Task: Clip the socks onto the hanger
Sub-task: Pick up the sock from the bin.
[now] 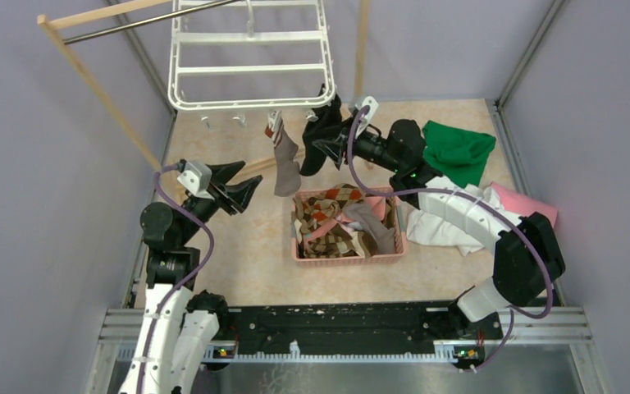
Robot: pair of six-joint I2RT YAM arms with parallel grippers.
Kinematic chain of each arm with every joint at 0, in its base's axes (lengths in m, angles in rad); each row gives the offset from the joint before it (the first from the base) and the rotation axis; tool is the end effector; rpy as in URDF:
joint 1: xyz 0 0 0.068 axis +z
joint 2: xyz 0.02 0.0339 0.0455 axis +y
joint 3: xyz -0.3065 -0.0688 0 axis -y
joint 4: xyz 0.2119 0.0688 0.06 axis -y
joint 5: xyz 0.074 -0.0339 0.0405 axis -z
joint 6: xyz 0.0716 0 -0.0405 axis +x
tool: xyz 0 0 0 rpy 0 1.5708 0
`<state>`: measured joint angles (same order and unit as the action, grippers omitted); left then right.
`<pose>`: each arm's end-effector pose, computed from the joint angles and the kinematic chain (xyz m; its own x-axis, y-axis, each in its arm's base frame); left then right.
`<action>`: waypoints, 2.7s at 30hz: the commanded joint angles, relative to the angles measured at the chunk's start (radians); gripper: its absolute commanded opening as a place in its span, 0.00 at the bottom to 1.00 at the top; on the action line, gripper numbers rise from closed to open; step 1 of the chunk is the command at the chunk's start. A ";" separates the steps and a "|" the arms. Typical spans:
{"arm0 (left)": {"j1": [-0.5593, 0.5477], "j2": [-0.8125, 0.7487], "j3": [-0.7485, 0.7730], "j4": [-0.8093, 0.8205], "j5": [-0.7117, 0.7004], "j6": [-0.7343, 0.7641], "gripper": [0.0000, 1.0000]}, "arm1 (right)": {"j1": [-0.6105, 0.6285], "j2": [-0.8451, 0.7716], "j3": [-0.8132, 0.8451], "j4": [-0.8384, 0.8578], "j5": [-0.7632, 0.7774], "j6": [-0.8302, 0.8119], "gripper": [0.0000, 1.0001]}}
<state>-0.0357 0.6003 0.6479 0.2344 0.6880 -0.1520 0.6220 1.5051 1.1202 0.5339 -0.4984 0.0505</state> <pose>0.0984 -0.0490 0.3926 0.1784 -0.1234 -0.9762 0.6719 0.7401 0.0292 0.2679 0.2342 0.4157 0.0753 0.1085 -0.9912 -0.9009 0.4335 -0.0210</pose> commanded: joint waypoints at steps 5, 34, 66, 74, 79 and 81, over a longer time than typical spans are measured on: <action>0.002 -0.030 -0.021 -0.002 -0.045 -0.104 0.77 | -0.104 -0.089 0.025 -0.102 0.000 -0.046 0.40; 0.003 -0.027 -0.115 -0.082 -0.090 -0.345 0.99 | -0.222 -0.396 -0.211 -0.935 -0.363 -0.560 0.71; 0.004 -0.125 -0.174 -0.098 -0.120 -0.494 0.83 | -0.033 -0.375 -0.281 -0.775 0.055 -0.395 0.00; 0.003 -0.148 -0.202 0.066 -0.016 -0.485 0.84 | -0.051 -0.528 -0.295 -0.669 -0.084 -0.374 0.00; 0.003 -0.147 -0.230 0.293 0.175 -0.507 0.88 | -0.068 -0.581 -0.239 -0.576 -0.143 -0.317 0.00; 0.002 -0.140 -0.231 0.346 0.221 -0.521 0.89 | -0.069 -0.572 -0.202 -0.552 -0.169 -0.275 0.00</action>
<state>-0.0353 0.4603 0.4267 0.3481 0.7525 -0.6441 0.5629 0.9428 0.8169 -0.1425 -0.5846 -0.3061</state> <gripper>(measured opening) 0.881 0.003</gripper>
